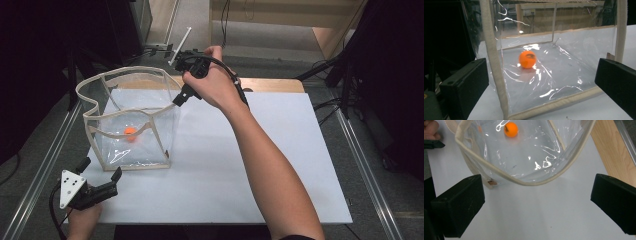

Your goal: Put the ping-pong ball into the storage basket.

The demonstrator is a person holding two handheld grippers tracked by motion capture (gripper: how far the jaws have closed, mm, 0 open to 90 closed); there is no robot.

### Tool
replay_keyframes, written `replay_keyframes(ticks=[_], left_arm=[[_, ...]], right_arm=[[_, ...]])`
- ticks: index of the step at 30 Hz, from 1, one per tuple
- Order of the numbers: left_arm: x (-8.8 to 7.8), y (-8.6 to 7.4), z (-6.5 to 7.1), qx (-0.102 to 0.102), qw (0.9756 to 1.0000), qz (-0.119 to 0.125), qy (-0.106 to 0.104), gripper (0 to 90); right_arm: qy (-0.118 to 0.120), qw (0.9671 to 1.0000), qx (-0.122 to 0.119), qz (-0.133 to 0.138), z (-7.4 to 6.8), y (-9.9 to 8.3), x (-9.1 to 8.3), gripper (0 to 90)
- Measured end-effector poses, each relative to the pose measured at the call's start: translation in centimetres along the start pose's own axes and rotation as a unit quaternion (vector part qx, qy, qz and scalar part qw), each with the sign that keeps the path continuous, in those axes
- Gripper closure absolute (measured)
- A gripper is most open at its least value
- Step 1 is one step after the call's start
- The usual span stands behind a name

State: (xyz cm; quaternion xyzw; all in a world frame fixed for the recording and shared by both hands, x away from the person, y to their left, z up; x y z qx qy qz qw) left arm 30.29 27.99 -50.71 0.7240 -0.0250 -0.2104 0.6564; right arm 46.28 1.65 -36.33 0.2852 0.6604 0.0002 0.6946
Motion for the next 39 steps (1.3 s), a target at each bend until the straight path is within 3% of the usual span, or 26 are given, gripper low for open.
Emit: replay_keyframes(ticks=[10,39], left_arm=[[0.0,0.0,0.0,0.001,1.0000,-0.001,0.001,0.0],[0.0,0.0,0.0,0.003,1.0000,-0.003,0.001,0.0]], right_arm=[[0.010,0.9999,0.004,0.002,-0.1,-1.8,0.6,0.0],[0.002,0.9999,0.004,-0.009,-1.0,-6.6,3.1,0.0]])
Point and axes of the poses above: each handheld gripper's, and its own axes: x roughly forward along the jaws, y roughly out of its top, z roughly to its right, the point moved 9 cm from there along x, roughly forward along the jaws, and after that the axes turned 4 degrees about -z, right-handed, at the moved point
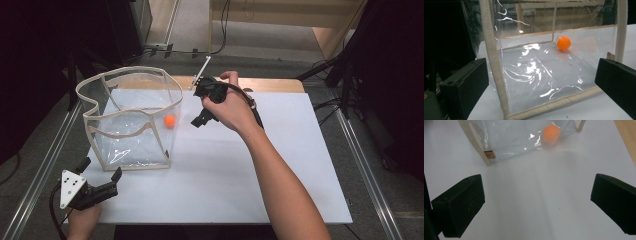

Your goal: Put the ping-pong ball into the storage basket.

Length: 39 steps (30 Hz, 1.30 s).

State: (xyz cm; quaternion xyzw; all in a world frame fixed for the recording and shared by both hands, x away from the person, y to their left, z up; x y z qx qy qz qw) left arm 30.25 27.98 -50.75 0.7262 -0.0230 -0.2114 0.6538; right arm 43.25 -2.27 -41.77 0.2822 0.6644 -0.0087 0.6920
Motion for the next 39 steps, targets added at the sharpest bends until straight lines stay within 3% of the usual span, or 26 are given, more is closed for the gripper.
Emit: replay_keyframes(ticks=[23,39], left_arm=[[0.0,0.0,0.0,0.000,1.0000,-0.001,0.001,0.0],[0.0,0.0,0.0,0.001,1.0000,0.000,0.001,0.0]], right_arm=[[0.004,1.0000,0.001,0.003,-0.5,-4.2,2.0,0.0],[0.003,0.9998,0.008,0.017,-1.3,-6.8,2.2,0.0]])
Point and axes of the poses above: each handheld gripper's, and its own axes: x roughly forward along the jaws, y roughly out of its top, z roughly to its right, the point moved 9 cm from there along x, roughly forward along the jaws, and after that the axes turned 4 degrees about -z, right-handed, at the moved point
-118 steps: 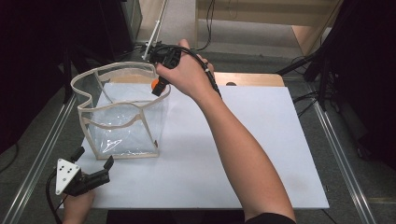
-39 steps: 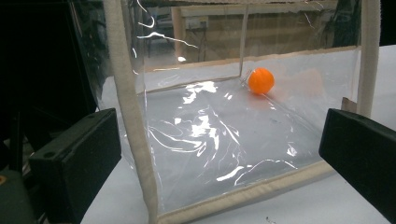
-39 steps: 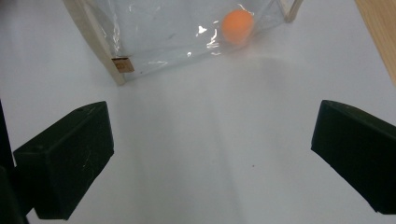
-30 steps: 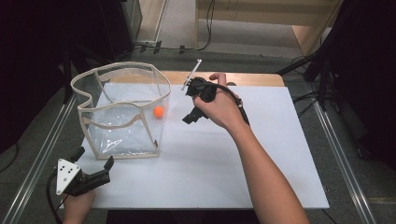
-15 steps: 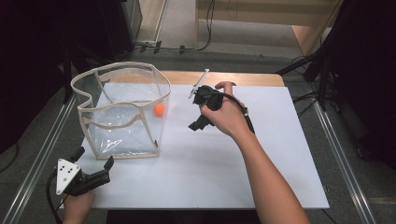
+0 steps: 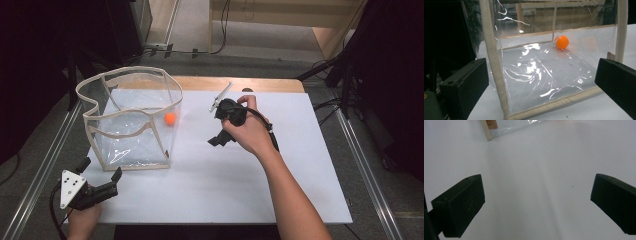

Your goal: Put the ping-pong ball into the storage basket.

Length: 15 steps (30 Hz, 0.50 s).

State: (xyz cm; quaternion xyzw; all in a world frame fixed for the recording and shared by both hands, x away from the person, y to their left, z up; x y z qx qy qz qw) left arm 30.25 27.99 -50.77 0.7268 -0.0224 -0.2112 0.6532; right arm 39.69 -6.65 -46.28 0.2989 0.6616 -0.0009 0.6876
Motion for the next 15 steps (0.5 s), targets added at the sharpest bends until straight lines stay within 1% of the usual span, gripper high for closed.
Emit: replay_keyframes(ticks=[2,4,6,11,12,15], left_arm=[[0.0,0.0,0.0,-0.001,1.0000,0.000,0.000,0.0],[0.0,0.0,0.0,0.000,1.0000,0.000,0.001,0.0],[0.0,0.0,0.0,0.000,1.0000,0.000,0.001,0.0],[0.0,0.0,0.0,0.000,1.0000,0.000,0.001,0.0],[0.0,0.0,0.0,0.000,1.0000,0.000,0.001,0.0],[0.0,0.0,0.0,0.001,1.0000,0.000,0.001,0.0]], right_arm=[[0.000,1.0000,0.005,0.002,-0.1,-0.5,0.1,0.0],[0.001,1.0000,0.004,0.007,-0.2,-1.0,0.1,0.0],[0.001,0.9999,0.011,0.008,-0.3,-1.4,0.2,0.0],[0.001,0.9997,0.013,0.019,-0.5,-2.3,0.2,0.0],[0.001,0.9996,0.018,0.020,-0.6,-2.6,0.2,0.0],[0.004,0.9994,0.020,0.027,-0.8,-3.3,0.4,0.0]])
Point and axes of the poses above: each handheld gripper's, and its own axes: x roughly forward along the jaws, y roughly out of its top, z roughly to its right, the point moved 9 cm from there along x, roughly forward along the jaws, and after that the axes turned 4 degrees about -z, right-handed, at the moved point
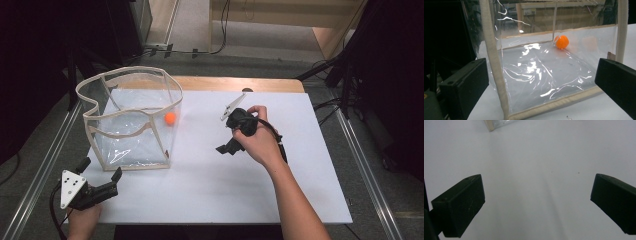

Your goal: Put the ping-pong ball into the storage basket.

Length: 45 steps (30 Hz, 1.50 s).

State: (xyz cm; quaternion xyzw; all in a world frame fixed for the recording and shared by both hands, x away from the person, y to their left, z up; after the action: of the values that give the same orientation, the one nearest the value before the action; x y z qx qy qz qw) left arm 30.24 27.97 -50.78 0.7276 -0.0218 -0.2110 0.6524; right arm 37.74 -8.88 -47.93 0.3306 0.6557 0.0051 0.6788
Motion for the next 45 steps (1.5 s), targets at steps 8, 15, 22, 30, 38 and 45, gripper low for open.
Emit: replay_keyframes(ticks=[8,15,22,30,38,45], left_arm=[[0.0,0.0,0.0,0.000,1.0000,0.000,0.000,0.0],[0.0,0.0,0.0,0.001,1.0000,0.000,0.000,0.0],[0.0,0.0,0.0,0.002,1.0000,0.000,0.000,0.0],[0.0,0.0,0.0,0.004,1.0000,-0.001,0.001,0.0],[0.0,0.0,0.0,0.004,1.0000,-0.001,0.002,0.0],[0.0,0.0,0.0,0.003,1.0000,-0.001,0.002,0.0]], right_arm=[[-0.005,0.9998,0.006,0.017,0.0,-1.6,-0.2,0.0],[-0.007,0.9991,0.019,0.036,-0.1,-3.0,-0.4,0.0],[-0.014,0.9972,0.044,0.059,0.2,-5.0,-0.7,0.0],[-0.028,0.9954,0.062,0.068,0.4,-7.3,-1.2,0.0],[-0.035,0.9921,0.086,0.085,0.5,-9.8,-1.7,0.0],[-0.051,0.9883,0.106,0.097,1.1,-12.0,-2.3,0.0]])
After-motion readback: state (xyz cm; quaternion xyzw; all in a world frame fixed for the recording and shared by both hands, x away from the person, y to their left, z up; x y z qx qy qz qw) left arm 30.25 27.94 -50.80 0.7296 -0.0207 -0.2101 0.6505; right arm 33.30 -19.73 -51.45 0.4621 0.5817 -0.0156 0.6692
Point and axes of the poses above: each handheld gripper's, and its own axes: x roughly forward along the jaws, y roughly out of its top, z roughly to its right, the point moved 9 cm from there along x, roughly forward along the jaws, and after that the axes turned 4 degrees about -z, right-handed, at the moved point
